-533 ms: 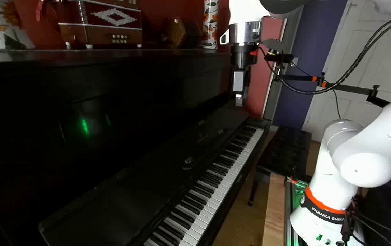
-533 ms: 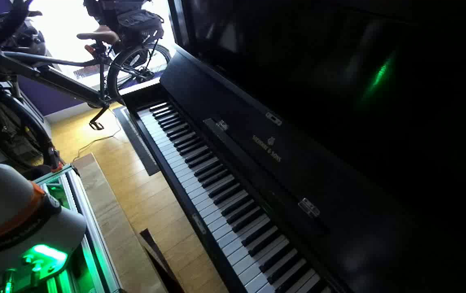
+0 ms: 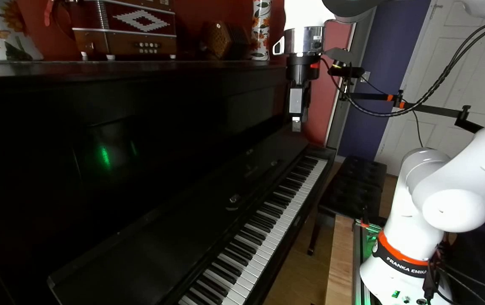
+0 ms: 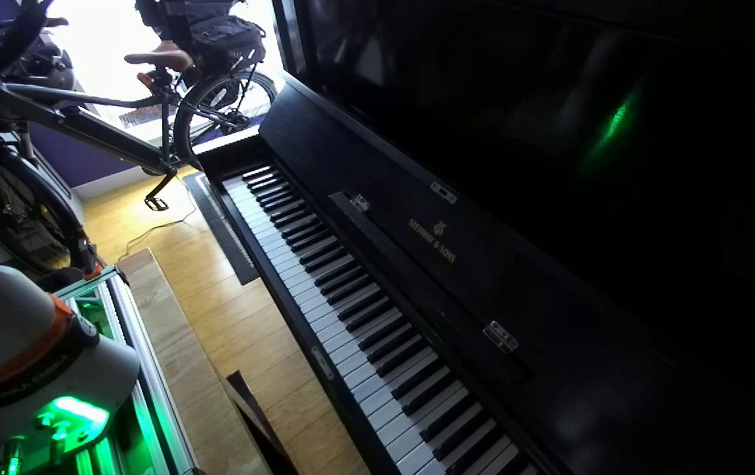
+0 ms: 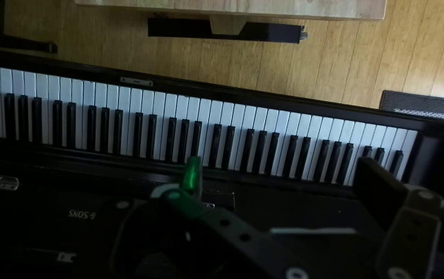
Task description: Press the leftmost g sharp key on the piano
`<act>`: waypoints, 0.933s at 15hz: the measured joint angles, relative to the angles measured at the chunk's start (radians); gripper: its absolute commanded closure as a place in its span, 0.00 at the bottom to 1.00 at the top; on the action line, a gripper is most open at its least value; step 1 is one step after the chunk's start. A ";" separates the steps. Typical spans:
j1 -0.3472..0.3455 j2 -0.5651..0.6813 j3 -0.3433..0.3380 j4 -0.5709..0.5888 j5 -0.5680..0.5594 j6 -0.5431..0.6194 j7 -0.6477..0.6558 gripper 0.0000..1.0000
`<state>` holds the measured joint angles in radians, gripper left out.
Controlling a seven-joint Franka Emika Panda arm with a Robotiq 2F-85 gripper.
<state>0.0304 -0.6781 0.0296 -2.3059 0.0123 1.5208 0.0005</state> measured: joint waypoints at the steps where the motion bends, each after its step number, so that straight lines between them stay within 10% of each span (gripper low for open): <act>1: 0.000 0.000 0.000 0.000 0.000 0.000 0.000 0.00; 14: 0.265 0.358 0.202 -0.066 0.210 0.350 -0.173 0.00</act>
<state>0.2958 -0.3203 0.2318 -2.3719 0.2225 1.8704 -0.1724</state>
